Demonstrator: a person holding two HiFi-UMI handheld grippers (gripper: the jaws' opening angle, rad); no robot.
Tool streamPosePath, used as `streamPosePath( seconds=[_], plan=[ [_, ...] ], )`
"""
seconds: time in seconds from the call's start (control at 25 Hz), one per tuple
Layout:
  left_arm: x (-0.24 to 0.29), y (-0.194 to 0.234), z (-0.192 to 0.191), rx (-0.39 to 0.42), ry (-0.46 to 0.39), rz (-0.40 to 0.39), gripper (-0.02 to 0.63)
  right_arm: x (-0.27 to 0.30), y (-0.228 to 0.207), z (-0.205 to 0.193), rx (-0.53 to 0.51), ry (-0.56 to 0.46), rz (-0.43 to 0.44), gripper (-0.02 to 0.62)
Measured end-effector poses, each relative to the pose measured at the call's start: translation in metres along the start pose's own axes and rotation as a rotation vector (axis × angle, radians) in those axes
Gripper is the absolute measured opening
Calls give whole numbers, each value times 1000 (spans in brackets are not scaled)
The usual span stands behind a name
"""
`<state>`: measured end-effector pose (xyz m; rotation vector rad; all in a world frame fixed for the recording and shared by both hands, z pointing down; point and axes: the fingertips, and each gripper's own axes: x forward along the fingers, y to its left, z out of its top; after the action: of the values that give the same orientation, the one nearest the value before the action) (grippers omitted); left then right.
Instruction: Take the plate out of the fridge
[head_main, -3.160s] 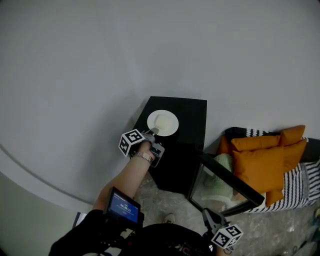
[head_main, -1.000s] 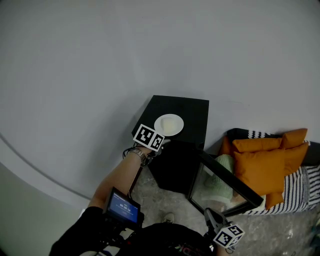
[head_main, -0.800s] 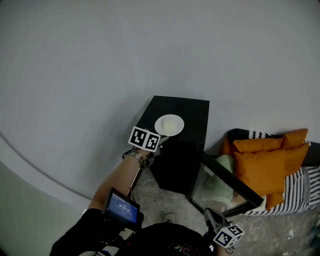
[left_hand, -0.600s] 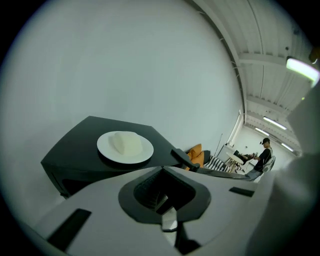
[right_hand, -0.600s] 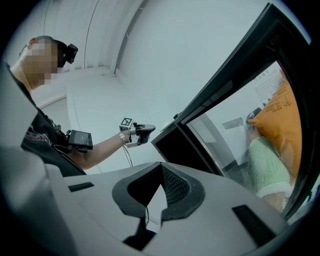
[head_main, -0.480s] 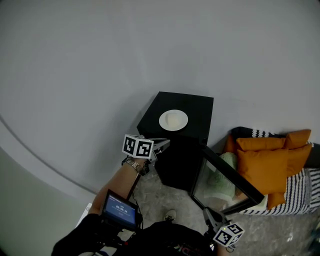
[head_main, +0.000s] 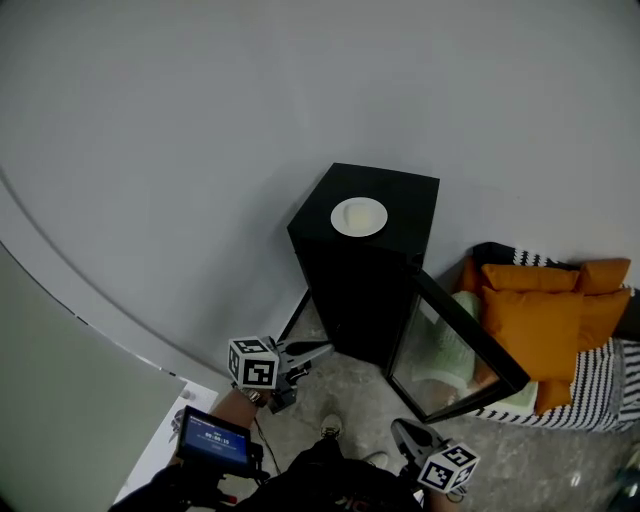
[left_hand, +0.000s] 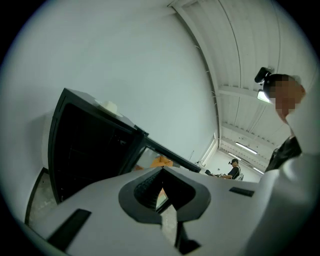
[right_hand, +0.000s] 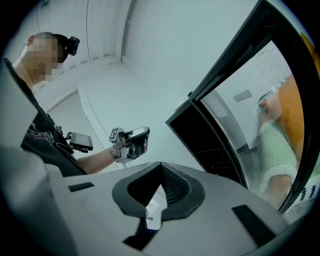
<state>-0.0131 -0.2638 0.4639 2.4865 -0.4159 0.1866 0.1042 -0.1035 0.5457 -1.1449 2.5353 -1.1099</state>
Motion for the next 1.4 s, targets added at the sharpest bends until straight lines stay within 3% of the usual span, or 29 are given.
streamPosePath(
  seconds=[0.32, 0.6, 1.08, 1.4],
  plan=[
    [-32, -46, -90, -110, 61, -63, 6, 14, 16, -21, 16, 43, 28, 8],
    [-62, -62, -149, -132, 145, -134, 6, 39, 39, -43, 27, 77, 25, 8],
    [-150, -104, -211, -111, 206, -223, 7, 64, 118, -95, 7, 73, -8, 8],
    [-188, -108, -233, -129, 190, -210, 6, 63, 153, -134, 4, 66, -51, 8]
  ],
)
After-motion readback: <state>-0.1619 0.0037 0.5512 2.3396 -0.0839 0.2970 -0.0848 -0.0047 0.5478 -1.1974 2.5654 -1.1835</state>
